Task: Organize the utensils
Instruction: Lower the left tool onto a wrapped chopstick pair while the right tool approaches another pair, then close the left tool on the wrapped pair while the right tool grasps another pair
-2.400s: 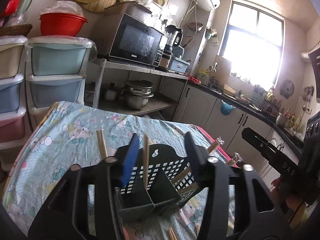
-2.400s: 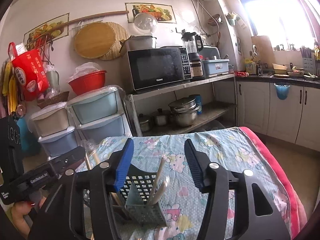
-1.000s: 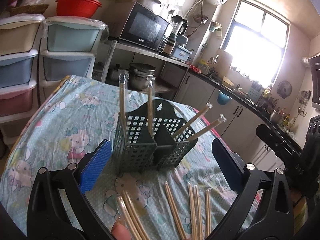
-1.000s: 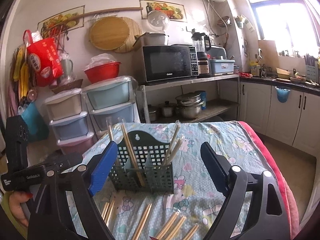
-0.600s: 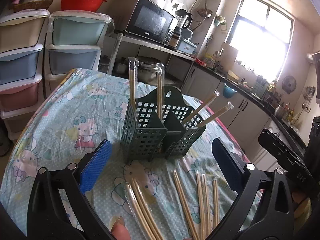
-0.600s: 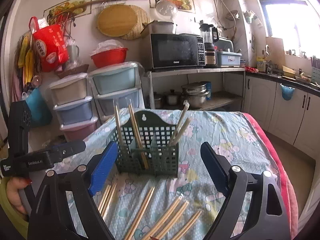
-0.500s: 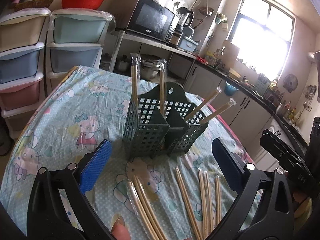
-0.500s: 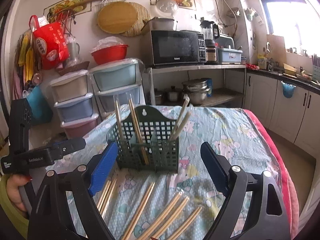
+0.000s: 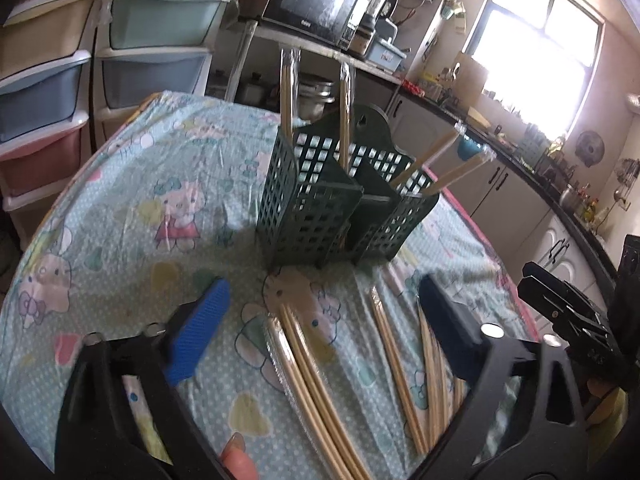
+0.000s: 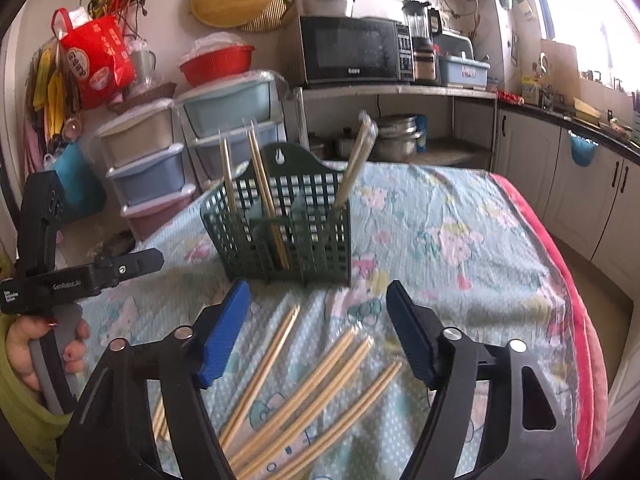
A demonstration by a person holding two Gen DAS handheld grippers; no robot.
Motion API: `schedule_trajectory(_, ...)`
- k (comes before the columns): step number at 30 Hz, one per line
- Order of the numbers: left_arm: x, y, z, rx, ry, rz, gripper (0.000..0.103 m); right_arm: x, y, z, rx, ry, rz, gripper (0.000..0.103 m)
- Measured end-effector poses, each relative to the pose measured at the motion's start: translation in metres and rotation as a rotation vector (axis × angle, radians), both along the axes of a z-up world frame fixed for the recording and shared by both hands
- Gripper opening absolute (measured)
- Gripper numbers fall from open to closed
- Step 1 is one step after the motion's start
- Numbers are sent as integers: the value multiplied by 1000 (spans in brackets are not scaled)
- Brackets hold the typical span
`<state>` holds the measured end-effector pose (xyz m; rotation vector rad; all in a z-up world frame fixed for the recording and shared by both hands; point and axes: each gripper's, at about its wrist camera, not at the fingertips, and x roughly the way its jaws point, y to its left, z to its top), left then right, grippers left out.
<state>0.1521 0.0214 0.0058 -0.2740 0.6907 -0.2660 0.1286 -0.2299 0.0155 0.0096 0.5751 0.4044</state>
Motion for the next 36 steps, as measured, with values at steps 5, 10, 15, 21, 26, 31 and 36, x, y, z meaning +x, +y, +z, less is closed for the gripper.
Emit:
schedule_trajectory(5,-1,-7,-17,20,48,-26,63,3,0,-14,-11,53,16,50)
schedule_trajectory(10,0,-8,-33,18,95,-47,41,5,0,-26,-22,99,37,37)
schedule_trajectory(15,1,-9,-47,18,136,-58,23,10,4,-39,-29,151,60,32)
schedule_trajectory(21,5,-6,-58,2,186,-56,15,24,13,-54,-46,225,74,30)
schedule_trajectory(26,12,0,-66,-2,223,-32,14,41,21,-64,-73,282,60,30)
schedule_trajectory(31,23,3,-74,-4,264,-17,13,63,27,-72,-91,331,26,30)
schedule_trajectory(36,33,8,-79,-26,298,-5,13,85,31,-85,-135,395,-19,30)
